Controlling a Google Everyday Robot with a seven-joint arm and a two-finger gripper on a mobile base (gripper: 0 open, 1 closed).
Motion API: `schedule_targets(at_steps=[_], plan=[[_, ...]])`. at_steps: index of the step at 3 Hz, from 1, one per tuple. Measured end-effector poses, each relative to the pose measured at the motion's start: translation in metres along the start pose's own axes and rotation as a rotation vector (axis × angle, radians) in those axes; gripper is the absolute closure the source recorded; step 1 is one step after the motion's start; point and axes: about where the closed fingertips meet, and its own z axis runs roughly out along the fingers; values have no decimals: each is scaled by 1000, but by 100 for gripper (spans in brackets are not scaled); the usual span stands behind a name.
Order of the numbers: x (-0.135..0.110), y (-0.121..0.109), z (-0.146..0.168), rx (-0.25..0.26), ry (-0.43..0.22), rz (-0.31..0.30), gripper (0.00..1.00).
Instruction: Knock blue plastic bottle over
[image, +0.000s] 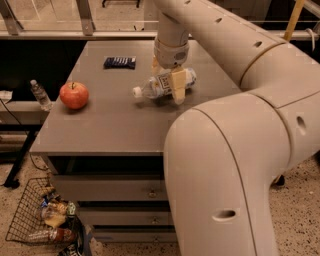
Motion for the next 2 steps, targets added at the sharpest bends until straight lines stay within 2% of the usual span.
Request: schedule_targets(at_steps=[1,2], plan=[[0,0,0,0,0,0,0],[10,6,-11,44,5,39,0]])
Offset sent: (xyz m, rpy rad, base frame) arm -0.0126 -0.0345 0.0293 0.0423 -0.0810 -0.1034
